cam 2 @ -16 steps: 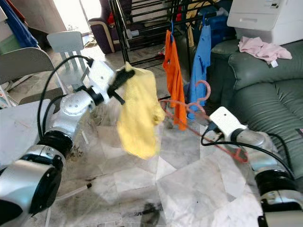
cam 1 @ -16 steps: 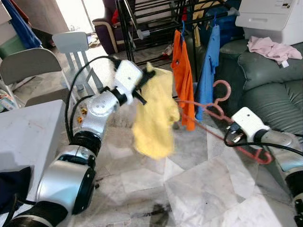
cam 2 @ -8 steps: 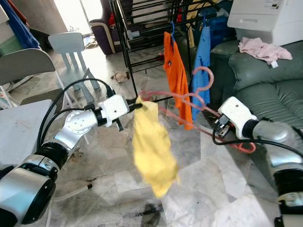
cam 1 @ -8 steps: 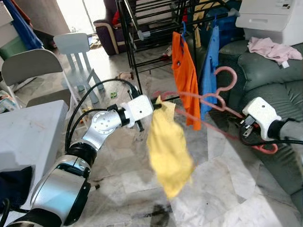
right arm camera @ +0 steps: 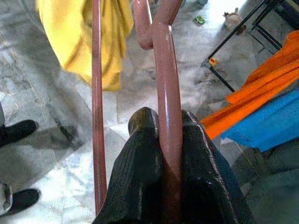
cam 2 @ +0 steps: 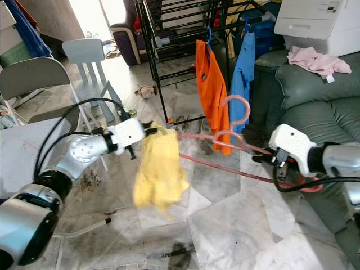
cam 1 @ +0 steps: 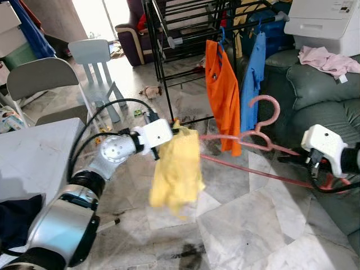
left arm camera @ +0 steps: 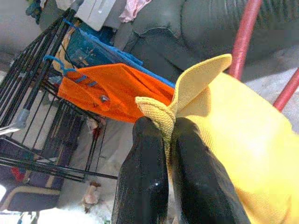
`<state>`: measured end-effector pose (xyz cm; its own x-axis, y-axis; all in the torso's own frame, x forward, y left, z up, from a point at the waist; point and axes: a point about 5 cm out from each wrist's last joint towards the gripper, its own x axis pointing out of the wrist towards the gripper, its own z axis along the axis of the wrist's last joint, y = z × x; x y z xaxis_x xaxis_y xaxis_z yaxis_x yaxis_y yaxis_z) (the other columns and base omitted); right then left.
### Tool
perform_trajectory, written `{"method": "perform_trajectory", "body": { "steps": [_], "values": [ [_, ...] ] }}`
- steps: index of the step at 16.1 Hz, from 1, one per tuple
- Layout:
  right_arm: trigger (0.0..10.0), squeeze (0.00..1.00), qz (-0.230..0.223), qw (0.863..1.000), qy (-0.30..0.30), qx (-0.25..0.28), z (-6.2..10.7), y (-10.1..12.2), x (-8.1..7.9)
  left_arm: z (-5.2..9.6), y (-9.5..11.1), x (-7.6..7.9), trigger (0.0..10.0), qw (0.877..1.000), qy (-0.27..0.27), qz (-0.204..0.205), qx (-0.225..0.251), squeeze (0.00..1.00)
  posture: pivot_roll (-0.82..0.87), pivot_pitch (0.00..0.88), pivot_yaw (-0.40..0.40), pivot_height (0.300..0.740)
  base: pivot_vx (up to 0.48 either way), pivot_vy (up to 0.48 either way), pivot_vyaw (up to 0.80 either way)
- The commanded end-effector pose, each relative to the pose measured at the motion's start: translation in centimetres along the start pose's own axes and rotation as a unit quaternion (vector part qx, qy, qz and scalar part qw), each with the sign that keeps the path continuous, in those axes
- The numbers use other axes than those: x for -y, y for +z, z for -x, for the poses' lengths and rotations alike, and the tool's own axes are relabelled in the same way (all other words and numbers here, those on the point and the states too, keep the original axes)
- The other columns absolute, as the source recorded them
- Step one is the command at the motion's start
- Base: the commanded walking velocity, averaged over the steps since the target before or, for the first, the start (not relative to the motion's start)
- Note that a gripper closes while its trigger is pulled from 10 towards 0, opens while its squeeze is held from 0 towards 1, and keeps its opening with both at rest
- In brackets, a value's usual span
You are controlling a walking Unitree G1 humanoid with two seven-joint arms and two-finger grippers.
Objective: Hang hanger
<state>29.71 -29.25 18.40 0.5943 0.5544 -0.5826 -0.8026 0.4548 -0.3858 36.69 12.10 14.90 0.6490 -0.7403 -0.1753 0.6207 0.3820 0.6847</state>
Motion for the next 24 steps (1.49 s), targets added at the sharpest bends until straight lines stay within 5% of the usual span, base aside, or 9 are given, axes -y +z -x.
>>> {"method": "perform_trajectory", "body": {
  "steps": [1,7,12,17,19,24],
  "values": [
    [10.0,0.00,0.014,1.000,0.027,-0.005,-0.4,0.1,-0.5,0.2,0.7,-1.7,10.0,1.000,0.025,-0.011,0.012,0.00,-0.18,0.000,0.163,0.740,0.000,0.000,0.00],
    [10.0,0.00,-0.004,1.000,0.019,0.018,-0.3,0.8,-0.1,0.6,0.4,-2.3,10.0,0.998,0.058,0.025,0.012,0.00,-0.18,0.000,0.170,0.740,0.000,0.000,0.00],
    [10.0,0.00,-0.008,0.998,-0.001,0.063,-2.8,1.9,-0.3,-0.2,1.2,-2.3,10.0,0.995,0.068,0.065,0.040,0.00,-0.18,0.000,0.173,0.740,0.000,0.000,0.00],
    [10.0,0.00,-0.007,1.000,-0.005,0.021,-5.4,0.9,-1.4,-1.3,3.3,-3.7,10.0,0.971,0.104,0.181,0.114,0.00,-0.17,0.000,0.166,0.740,0.000,0.000,0.00],
    [10.0,0.00,0.009,0.999,-0.037,-0.023,-6.5,-0.1,-1.4,-1.8,4.3,-4.3,10.0,0.953,0.110,0.242,0.146,0.00,-0.17,0.000,0.165,0.740,0.000,0.000,0.00],
    [10.0,0.00,-0.004,0.991,-0.114,-0.073,-7.4,-1.7,-0.6,-2.1,5.5,-5.3,10.0,0.929,0.117,0.302,0.180,0.00,-0.17,0.000,0.160,0.740,0.000,0.000,0.00]
  ]
}}
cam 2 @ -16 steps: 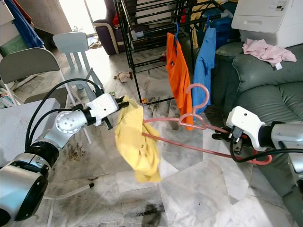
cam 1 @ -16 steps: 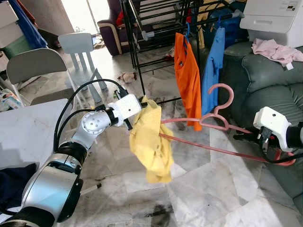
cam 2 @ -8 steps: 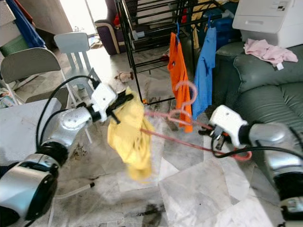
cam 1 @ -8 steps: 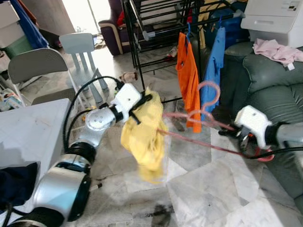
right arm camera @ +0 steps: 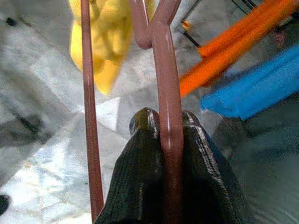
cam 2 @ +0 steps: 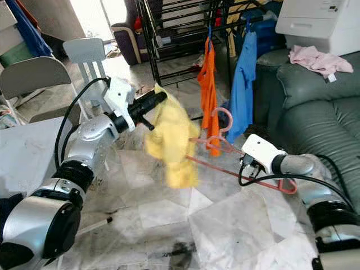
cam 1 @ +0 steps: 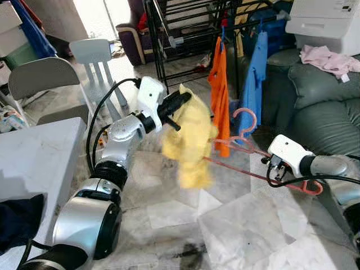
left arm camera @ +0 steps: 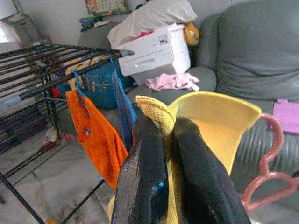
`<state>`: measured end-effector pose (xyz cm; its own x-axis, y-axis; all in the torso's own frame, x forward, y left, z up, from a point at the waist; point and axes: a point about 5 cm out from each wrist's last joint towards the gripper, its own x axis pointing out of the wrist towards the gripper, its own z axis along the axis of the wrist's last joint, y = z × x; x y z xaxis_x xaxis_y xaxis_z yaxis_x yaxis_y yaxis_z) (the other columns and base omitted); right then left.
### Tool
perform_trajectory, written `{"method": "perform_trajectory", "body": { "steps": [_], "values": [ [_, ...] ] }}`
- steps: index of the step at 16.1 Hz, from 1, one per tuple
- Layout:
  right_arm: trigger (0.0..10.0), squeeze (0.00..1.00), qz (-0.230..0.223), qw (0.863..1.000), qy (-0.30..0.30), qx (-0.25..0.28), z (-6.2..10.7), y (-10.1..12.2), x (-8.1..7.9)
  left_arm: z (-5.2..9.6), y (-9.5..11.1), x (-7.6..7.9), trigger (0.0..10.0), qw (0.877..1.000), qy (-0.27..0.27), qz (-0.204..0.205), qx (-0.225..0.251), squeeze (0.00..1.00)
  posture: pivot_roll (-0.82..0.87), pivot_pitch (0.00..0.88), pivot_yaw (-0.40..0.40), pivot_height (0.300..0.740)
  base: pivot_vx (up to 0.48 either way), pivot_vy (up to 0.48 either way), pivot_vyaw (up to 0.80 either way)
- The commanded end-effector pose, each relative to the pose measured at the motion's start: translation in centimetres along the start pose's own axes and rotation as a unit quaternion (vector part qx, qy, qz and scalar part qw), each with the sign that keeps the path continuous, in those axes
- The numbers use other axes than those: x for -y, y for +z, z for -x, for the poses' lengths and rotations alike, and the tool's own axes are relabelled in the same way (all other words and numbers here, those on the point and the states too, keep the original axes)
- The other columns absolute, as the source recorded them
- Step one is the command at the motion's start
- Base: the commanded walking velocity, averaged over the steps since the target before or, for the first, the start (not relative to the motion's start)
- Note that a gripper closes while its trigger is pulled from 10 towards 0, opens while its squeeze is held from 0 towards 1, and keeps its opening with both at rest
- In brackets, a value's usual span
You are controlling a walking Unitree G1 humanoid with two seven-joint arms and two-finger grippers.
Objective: Hang hanger
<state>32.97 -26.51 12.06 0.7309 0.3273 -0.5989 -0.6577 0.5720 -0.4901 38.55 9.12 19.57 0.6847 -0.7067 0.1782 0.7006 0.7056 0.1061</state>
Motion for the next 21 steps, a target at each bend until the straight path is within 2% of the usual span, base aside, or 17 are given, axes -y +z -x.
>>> {"method": "perform_trajectory", "body": {
  "steps": [1,2,3,4,5,7,8,10,12,13,15,16,17,18,19,20,21],
  "values": [
    [10.0,0.00,0.005,1.000,-0.021,0.007,-0.2,0.8,0.6,-0.5,2.4,-0.9,10.0,0.999,0.011,-0.012,0.037,0.00,-0.17,0.000,0.160,0.740,0.000,0.000,0.00],
    [10.0,0.00,0.000,0.999,-0.042,0.003,-0.2,0.7,1.0,-0.4,2.5,-1.0,10.0,0.999,0.016,-0.009,0.038,0.00,-0.17,0.000,0.157,0.740,0.000,0.000,0.00],
    [10.0,0.00,-0.021,0.993,-0.116,0.001,0.3,0.5,2.6,-0.2,2.6,-1.3,10.0,0.999,0.023,-0.001,0.042,0.00,-0.17,0.000,0.158,0.740,0.000,0.000,0.00],
    [10.0,0.00,-0.031,0.990,-0.138,0.005,0.4,0.5,3.0,-0.1,2.6,-1.3,10.0,0.999,0.021,-0.002,0.043,0.00,-0.17,0.000,0.158,0.740,0.000,0.000,0.00],
    [10.0,0.00,-0.074,0.978,-0.191,0.026,0.6,1.0,4.1,-0.1,2.4,-0.9,10.0,0.999,0.014,-0.012,0.035,0.00,-0.17,0.000,0.157,0.740,0.000,0.000,0.00],
    [10.0,0.00,-0.108,0.972,-0.201,0.052,0.6,1.6,4.5,-0.1,2.0,-0.6,10.0,0.999,0.010,-0.026,0.025,0.00,-0.17,0.000,0.158,0.740,0.000,0.000,0.00],
    [10.0,0.00,-0.149,0.965,-0.194,0.096,0.5,2.6,4.7,0.1,1.5,-0.6,10.0,0.999,0.018,-0.029,0.013,0.00,-0.17,0.000,0.159,0.740,0.000,0.000,0.00],
    [10.0,0.00,-0.156,0.965,-0.183,0.108,0.4,2.9,4.6,0.2,1.3,-0.5,10.0,0.999,0.019,-0.031,0.009,0.00,-0.17,0.000,0.159,0.740,0.000,0.000,0.00],
    [10.0,0.00,-0.161,0.971,-0.145,0.096,-0.1,2.4,3.6,0.2,1.2,-0.4,10.0,0.999,0.019,-0.040,0.005,0.00,-0.18,0.000,0.156,0.740,0.000,0.000,0.00],
    [10.0,0.00,-0.182,0.975,-0.085,0.094,-0.6,1.9,2.2,0.1,1.2,-0.2,10.0,0.999,0.018,-0.049,0.001,0.00,-0.17,0.000,0.155,0.740,0.000,0.000,0.00],
    [10.0,0.00,-0.198,0.976,-0.061,0.069,-0.8,0.8,1.3,0.1,1.4,-0.1,10.0,0.999,0.015,-0.051,0.004,0.00,-0.18,0.000,0.154,0.740,0.000,0.000,0.00],
    [10.0,0.00,-0.256,0.961,-0.095,0.049,-0.7,-0.4,1.6,0.0,1.5,0.0,10.0,0.999,0.012,-0.052,0.008,0.00,-0.18,0.000,0.154,0.740,0.000,0.000,0.00],
    [10.0,0.00,-0.284,0.949,-0.125,0.049,-0.6,-0.6,2.2,0.0,1.4,0.1,10.0,0.998,0.008,-0.056,0.005,0.00,-0.18,0.000,0.153,0.740,0.000,0.000,0.00],
    [10.0,0.00,-0.331,0.926,-0.163,0.079,-0.3,-0.2,3.2,0.2,1.1,0.1,10.0,0.998,0.004,-0.069,-0.004,0.00,-0.18,0.000,0.155,0.740,0.000,0.000,0.00],
    [10.0,0.00,-0.355,0.914,-0.162,0.114,-0.2,0.7,3.7,0.3,0.9,0.2,10.0,0.997,0.003,-0.071,-0.008,0.00,-0.18,0.000,0.156,0.740,0.000,0.000,0.00],
    [10.0,0.00,-0.348,0.913,-0.160,0.142,0.0,1.8,4.1,0.5,0.4,0.4,10.0,0.997,-0.003,-0.081,-0.017,0.00,-0.18,0.000,0.157,0.740,0.000,0.000,0.00],
    [10.0,0.00,-0.343,0.916,-0.158,0.138,0.0,1.8,4.1,0.5,0.4,0.4,10.0,0.996,-0.003,-0.084,-0.019,0.00,-0.18,0.000,0.154,0.740,0.000,0.000,0.00]
  ]
}}
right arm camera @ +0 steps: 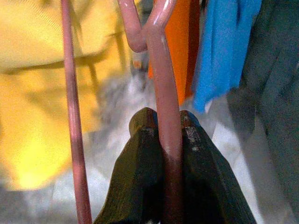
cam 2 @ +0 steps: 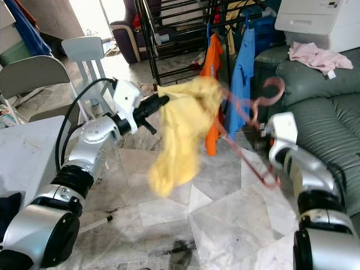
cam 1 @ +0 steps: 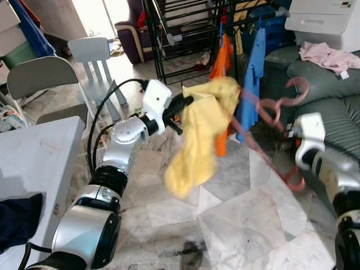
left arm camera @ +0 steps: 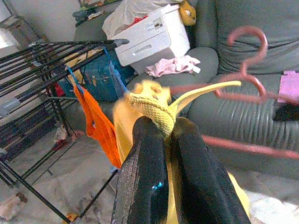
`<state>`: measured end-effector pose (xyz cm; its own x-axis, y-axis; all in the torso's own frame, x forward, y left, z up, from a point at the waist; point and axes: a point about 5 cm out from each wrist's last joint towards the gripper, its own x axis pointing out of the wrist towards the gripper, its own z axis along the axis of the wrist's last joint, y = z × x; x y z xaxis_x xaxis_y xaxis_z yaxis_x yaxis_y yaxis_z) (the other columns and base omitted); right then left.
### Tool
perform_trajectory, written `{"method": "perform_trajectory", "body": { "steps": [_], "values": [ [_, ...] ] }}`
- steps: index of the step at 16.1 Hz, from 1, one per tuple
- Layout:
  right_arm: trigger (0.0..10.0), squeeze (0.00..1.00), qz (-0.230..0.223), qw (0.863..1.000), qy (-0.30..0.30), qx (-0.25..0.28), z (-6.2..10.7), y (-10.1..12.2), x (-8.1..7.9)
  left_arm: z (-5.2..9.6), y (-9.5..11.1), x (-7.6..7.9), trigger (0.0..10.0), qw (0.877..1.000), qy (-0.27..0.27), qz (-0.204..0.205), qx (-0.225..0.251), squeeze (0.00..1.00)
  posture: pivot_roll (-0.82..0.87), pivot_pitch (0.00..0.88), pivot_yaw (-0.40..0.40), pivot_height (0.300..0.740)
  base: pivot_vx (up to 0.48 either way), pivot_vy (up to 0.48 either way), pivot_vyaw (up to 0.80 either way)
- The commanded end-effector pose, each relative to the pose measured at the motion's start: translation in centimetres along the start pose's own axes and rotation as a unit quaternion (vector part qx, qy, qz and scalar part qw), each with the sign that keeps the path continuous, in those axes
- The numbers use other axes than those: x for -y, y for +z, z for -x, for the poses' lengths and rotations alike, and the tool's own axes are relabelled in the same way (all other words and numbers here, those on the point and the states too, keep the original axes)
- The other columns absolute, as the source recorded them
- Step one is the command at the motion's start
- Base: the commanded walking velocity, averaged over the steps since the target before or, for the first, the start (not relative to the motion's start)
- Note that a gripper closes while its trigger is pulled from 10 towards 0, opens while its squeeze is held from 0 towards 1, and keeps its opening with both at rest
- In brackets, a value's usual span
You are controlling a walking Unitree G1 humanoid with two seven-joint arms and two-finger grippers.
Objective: Hang hanger
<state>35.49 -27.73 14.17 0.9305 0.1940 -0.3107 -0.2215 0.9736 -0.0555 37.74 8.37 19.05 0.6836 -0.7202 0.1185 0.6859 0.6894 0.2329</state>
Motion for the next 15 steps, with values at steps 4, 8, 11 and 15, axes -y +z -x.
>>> {"method": "perform_trajectory", "body": {
  "steps": [4,8,11,15],
  "values": [
    [10.0,0.00,0.022,0.988,0.133,-0.080,-0.1,-2.4,-3.2,0.3,0.7,-0.4,10.0,0.999,0.001,-0.034,0.009,0.00,-0.18,0.000,0.148,0.740,0.000,0.000,0.00],
    [10.0,0.00,0.109,0.963,0.193,-0.150,1.5,-4.8,-2.8,0.5,0.7,-0.3,10.0,0.997,-0.003,-0.081,0.006,0.00,-0.18,0.000,0.147,0.740,0.000,0.000,0.00],
    [10.0,0.00,0.127,0.960,0.149,-0.199,2.2,-6.5,-1.3,0.4,1.3,-0.3,10.0,0.997,-0.008,-0.070,0.026,0.00,-0.18,0.000,0.147,0.740,0.000,0.000,0.00],
    [10.0,0.00,0.025,0.988,0.009,-0.154,1.4,-6.0,0.2,0.6,1.7,-0.6,10.0,0.998,-0.007,-0.054,0.040,0.00,-0.17,0.000,0.148,0.740,0.000,0.000,0.00]
  ]
}}
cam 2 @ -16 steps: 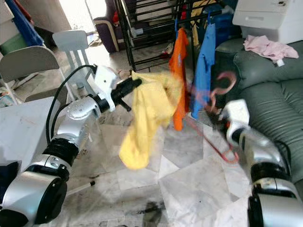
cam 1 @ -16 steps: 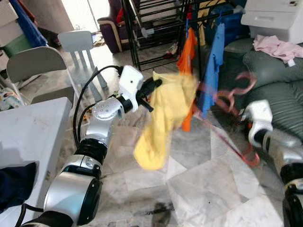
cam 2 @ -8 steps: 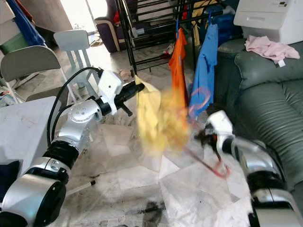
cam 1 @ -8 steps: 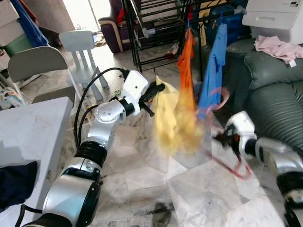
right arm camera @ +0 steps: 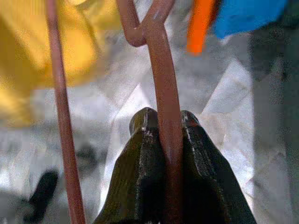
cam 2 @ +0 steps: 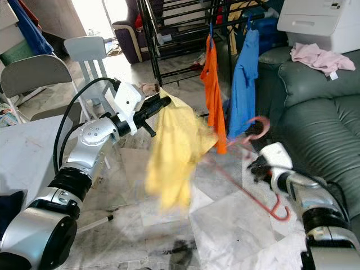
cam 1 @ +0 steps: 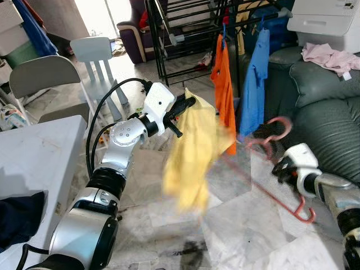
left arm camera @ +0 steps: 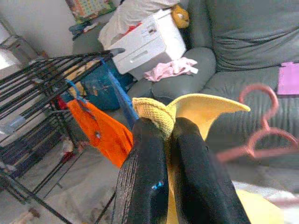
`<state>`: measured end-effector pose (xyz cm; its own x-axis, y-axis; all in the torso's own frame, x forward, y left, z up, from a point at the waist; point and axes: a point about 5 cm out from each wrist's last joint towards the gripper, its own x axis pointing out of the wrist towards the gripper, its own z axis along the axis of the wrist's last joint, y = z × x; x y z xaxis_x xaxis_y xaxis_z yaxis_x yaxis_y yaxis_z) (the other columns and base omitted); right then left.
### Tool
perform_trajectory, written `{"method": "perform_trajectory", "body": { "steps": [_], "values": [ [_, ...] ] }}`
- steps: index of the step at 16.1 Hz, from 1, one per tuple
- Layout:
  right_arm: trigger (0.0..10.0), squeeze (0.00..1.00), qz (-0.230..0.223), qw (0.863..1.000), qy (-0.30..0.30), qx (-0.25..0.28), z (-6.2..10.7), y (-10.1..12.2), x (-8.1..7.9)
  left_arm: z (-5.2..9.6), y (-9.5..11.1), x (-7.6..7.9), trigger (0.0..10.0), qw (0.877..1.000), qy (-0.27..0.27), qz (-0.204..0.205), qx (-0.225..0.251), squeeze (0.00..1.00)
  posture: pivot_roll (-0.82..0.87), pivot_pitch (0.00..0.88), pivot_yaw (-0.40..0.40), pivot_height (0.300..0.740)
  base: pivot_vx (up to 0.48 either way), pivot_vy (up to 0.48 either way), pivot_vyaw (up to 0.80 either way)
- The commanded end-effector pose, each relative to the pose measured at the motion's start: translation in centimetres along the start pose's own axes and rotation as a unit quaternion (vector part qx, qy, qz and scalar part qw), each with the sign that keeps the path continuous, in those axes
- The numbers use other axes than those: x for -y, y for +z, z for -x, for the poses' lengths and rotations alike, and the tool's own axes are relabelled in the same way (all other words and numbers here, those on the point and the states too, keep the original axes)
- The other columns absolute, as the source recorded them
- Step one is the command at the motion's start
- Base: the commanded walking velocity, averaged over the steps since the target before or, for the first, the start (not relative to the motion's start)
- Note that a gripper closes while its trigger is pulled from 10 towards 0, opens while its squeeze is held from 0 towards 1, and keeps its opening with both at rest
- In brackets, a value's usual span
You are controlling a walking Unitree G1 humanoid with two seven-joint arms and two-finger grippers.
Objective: Hang hanger
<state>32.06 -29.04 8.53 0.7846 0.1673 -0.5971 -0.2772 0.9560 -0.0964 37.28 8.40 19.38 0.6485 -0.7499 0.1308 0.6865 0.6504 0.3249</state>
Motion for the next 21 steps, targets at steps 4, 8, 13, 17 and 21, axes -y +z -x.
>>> {"method": "perform_trajectory", "body": {
  "steps": [4,8,13,17,21],
  "values": [
    [10.0,0.00,-0.183,0.973,0.027,0.141,-0.3,6.0,-0.5,0.6,-0.5,1.1,10.0,0.996,-0.038,-0.085,-0.012,0.00,-0.17,0.000,0.151,0.740,0.000,0.000,0.00],
    [10.0,0.00,-0.233,0.931,0.114,0.256,0.4,11.1,-2.7,1.2,-3.3,6.5,10.0,0.987,-0.132,-0.090,-0.031,0.00,-0.18,0.000,0.153,0.740,0.000,0.000,0.00],
    [10.0,0.00,-0.292,0.894,0.034,0.337,0.7,14.8,-3.2,0.4,-2.2,9.3,10.0,0.992,-0.124,-0.009,0.018,0.00,-0.17,0.000,0.147,0.740,0.000,0.000,0.00],
    [10.0,0.00,-0.081,0.928,-0.029,0.362,1.4,16.9,-4.7,1.2,-3.7,10.9,10.0,0.988,-0.150,-0.004,-0.029,0.00,-0.17,0.000,0.137,0.740,0.000,0.000,0.00],
    [10.0,0.00,0.102,0.938,0.002,0.332,1.2,16.0,-6.7,1.3,-4.8,12.4,10.0,0.982,-0.174,0.003,-0.068,0.00,-0.18,0.000,0.132,0.740,0.000,0.000,0.00]
  ]
}}
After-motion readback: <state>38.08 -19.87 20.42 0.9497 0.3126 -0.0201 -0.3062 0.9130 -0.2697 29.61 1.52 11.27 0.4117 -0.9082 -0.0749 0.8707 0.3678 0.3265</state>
